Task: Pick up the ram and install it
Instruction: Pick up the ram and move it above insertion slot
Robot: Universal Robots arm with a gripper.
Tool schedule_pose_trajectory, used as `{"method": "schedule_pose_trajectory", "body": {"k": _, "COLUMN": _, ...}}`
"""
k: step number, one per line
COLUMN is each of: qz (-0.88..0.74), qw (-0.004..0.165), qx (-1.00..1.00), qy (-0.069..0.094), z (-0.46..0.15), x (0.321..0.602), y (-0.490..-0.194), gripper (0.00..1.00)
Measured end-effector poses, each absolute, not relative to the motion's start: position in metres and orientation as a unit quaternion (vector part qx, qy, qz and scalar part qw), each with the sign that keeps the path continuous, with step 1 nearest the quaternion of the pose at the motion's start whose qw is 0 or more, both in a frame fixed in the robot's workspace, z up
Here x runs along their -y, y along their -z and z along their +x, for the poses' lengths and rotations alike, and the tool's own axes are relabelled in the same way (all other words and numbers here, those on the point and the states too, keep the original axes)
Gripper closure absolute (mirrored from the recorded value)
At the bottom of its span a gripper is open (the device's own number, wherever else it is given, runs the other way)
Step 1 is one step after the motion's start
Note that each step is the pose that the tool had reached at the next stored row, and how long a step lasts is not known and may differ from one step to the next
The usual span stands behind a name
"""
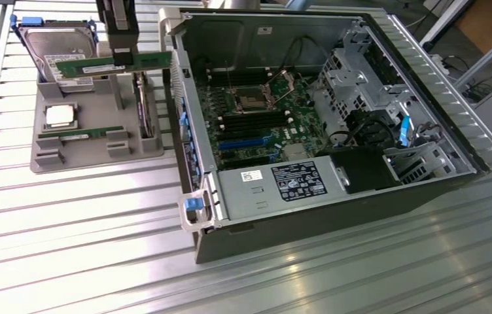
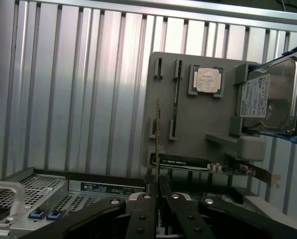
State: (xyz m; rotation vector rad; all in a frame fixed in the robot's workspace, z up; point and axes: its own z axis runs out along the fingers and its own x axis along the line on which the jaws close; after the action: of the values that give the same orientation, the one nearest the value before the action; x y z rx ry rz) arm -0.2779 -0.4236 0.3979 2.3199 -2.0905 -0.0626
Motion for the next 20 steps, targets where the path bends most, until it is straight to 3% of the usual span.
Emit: {"method": "schedule_pose_trajectory", "body": {"k": 20, "qz": 0.743, "qw": 0.009, "qx": 0.669, "qy": 0.02, "z": -0.262, "x": 0.424, "y": -0.398, "gripper": 0.87}}
